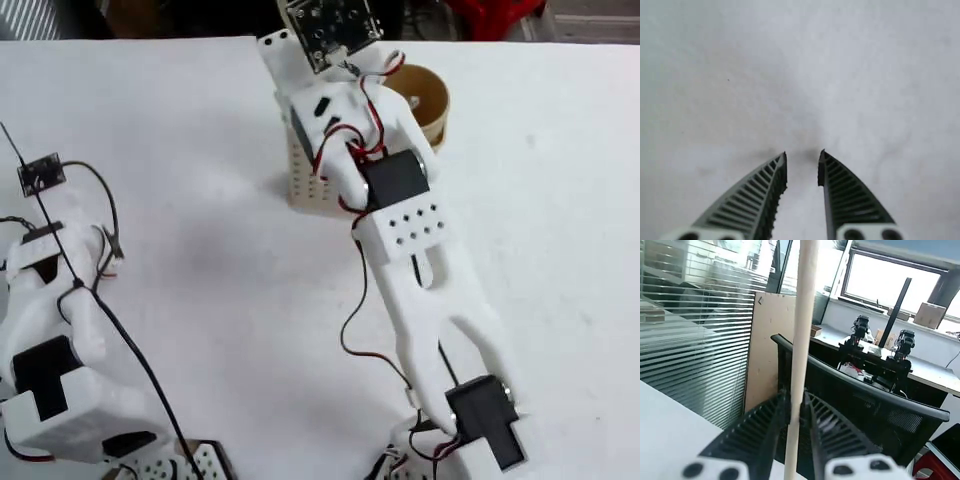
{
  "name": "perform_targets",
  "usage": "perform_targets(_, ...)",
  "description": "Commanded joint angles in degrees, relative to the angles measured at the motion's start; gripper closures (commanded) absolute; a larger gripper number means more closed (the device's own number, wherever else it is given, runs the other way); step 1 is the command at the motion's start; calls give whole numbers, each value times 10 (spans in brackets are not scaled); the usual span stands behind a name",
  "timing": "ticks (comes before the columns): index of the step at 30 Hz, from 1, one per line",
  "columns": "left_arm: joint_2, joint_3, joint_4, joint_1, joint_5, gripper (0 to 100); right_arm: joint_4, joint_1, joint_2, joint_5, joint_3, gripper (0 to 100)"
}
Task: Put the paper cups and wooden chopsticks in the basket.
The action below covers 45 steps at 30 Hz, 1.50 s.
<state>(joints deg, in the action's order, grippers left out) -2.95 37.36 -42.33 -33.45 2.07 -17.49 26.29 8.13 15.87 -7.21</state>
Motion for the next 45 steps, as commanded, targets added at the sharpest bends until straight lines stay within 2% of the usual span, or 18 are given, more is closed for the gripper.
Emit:
perform_targets(1,3,-2,9,7,3,880,12,-10,8,-5,-27,980)
perform_targets(7,3,-2,9,7,3,880,-13,-10,8,-5,-28,978)
perform_targets(13,3,-2,9,7,3,880,-36,-22,8,-5,-27,857)
perform_targets(19,3,-2,9,7,3,880,-94,-22,9,-5,-27,851)
perform_targets(22,3,-2,9,6,3,880,-174,-22,27,-5,-27,872)
perform_targets(26,3,-2,9,6,3,880,-342,-22,69,-5,-26,986)
perform_targets(31,3,-2,9,6,3,880,-565,-22,131,-5,1,973)
perform_targets(38,9,-9,8,7,3,879,-742,-22,274,-5,184,982)
perform_targets(41,11,-33,-11,4,3,880,-752,-22,351,-5,315,982)
perform_targets(45,47,-82,-105,4,3,880,-727,-22,477,-5,482,982)
